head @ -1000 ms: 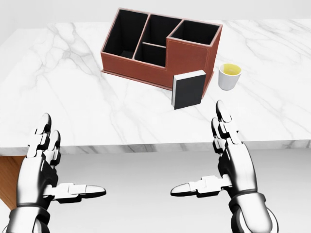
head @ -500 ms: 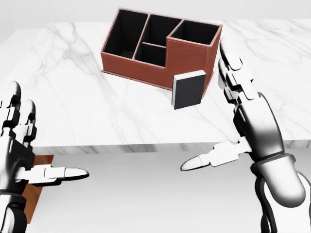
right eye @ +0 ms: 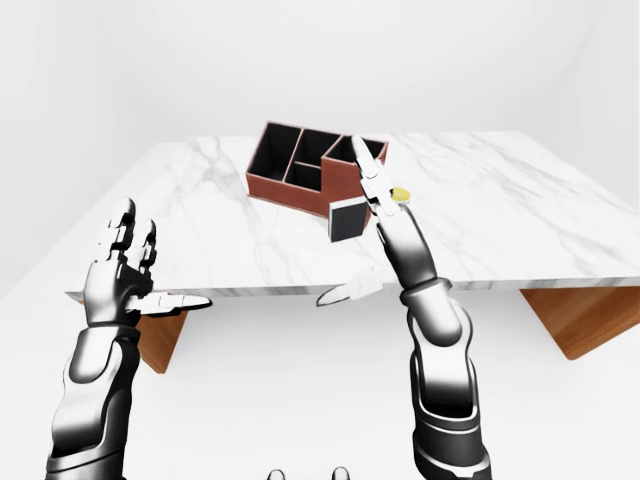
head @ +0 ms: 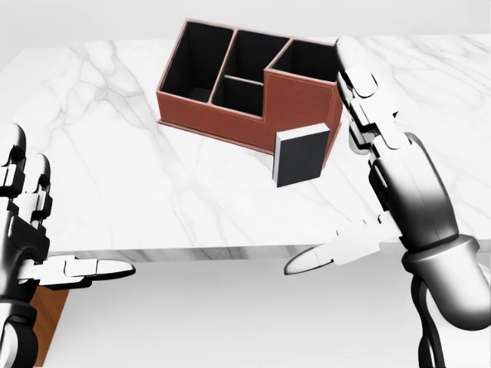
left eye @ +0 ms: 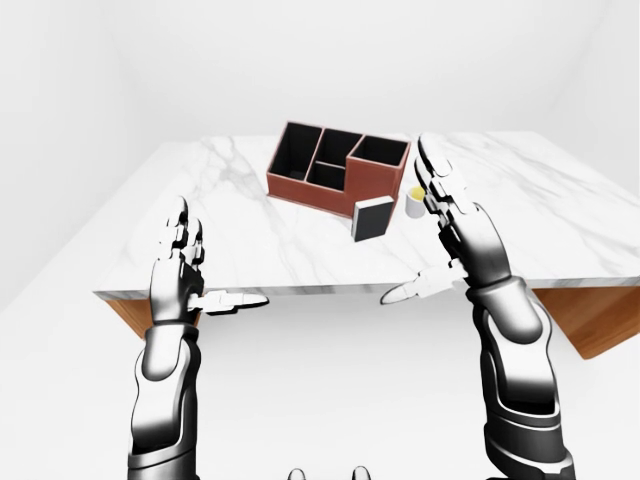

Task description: Pick up the book and place it in the right compartment of the caddy.

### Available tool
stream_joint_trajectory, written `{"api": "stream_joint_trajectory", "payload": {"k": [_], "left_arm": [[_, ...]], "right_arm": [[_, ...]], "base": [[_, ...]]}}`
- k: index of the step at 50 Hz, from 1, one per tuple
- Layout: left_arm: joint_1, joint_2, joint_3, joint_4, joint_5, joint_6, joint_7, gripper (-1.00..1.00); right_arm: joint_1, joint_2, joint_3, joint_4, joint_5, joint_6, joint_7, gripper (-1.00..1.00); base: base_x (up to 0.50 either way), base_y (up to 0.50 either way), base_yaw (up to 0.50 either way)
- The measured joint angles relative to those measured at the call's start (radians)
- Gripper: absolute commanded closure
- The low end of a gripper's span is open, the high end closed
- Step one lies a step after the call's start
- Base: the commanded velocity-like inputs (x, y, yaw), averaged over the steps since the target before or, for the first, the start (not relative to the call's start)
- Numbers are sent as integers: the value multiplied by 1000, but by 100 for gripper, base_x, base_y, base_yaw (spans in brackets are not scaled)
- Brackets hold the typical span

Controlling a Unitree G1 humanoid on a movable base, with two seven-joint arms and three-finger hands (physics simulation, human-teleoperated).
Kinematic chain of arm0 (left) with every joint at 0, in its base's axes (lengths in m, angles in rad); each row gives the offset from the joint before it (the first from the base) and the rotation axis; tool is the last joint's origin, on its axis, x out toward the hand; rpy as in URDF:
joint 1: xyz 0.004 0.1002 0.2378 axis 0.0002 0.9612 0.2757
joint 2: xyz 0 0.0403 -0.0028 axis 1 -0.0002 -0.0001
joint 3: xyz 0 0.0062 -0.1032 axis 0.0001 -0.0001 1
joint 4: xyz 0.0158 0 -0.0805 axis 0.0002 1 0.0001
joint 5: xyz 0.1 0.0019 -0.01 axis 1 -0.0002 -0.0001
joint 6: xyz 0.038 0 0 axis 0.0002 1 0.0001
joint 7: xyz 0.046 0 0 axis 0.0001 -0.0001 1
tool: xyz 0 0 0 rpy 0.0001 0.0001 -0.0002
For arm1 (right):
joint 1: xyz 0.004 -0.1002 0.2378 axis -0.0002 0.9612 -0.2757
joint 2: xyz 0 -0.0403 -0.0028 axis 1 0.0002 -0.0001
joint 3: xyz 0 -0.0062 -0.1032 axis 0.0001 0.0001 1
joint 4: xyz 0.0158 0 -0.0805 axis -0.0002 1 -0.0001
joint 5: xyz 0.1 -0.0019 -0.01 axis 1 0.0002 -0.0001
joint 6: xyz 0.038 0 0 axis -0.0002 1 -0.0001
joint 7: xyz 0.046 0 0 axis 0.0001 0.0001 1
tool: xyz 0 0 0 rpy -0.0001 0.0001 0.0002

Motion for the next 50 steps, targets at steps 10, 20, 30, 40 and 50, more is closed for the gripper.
{"api": "stream_joint_trajectory", "payload": {"k": [10,20,30,40,50], "left_arm": [[4,-1,0,-4,0,0,-1,-100],[7,-2,2,-19,-3,0,0,-100],[6,-2,5,-28,-8,0,2,-100],[10,-1,10,-41,-11,0,1,-100],[10,-1,10,-35,-11,0,0,-100]], "right_arm": [[-6,0,-1,4,-12,0,2,-100],[-14,-1,-4,5,-10,0,1,-100],[-18,-1,-1,2,-10,0,0,-100],[-17,4,5,5,-10,0,1,-100],[-12,7,9,7,-13,0,1,-100]], "base": [[20,0,0],[20,0,0],[20,0,0],[22,0,0],[22,0,0]]}}
